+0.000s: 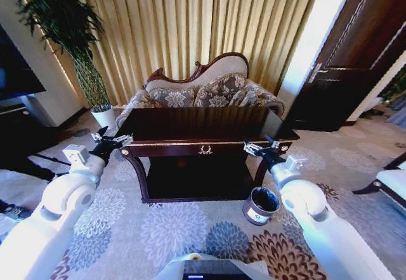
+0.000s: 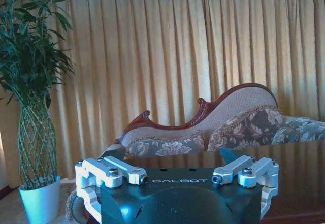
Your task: Move to the front of the table and place the trash on the table into the trash bin.
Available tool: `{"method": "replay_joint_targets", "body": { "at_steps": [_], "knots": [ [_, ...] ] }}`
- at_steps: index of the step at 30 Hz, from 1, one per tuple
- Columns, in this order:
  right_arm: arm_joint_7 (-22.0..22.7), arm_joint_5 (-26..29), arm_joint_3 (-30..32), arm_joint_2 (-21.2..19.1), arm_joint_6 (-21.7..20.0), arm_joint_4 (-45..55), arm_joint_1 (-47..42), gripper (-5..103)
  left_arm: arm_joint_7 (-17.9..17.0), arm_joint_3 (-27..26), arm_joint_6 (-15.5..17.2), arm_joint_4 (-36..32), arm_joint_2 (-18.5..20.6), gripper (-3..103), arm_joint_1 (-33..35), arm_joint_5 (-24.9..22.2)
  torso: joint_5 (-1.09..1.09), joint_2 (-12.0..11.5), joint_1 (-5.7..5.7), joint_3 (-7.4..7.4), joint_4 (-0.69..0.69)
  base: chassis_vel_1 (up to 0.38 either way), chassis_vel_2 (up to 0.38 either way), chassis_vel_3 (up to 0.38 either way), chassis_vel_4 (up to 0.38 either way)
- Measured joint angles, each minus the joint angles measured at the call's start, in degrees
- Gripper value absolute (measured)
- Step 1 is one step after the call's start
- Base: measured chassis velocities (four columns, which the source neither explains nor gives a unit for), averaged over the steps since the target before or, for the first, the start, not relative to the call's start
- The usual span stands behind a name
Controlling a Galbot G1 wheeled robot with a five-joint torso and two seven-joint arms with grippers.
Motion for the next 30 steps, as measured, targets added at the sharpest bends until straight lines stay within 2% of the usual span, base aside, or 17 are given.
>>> {"method": "replay_joint_targets", "body": {
  "at_steps": [8, 30],
  "knots": [
    [0.0, -0.7, 0.1, 0.6, 0.2, 0.1, -0.4, 100, 0.3, -0.9, 0.1, -0.6, 0.5, 100, 0.5, -0.5, 0.00, 0.0, 0.01, 0.01, 0.00, 0.062, -0.062, -0.047, 0.054],
    [-0.2, -1.9, 3.0, 1.1, 0.9, -0.3, -2.5, 100, 0.6, -1.0, 0.2, -1.7, 1.3, 100, 0.9, -0.7, 0.00, 0.0, -0.01, 0.00, 0.01, 0.130, -0.130, -0.129, 0.141]
  ]
}}
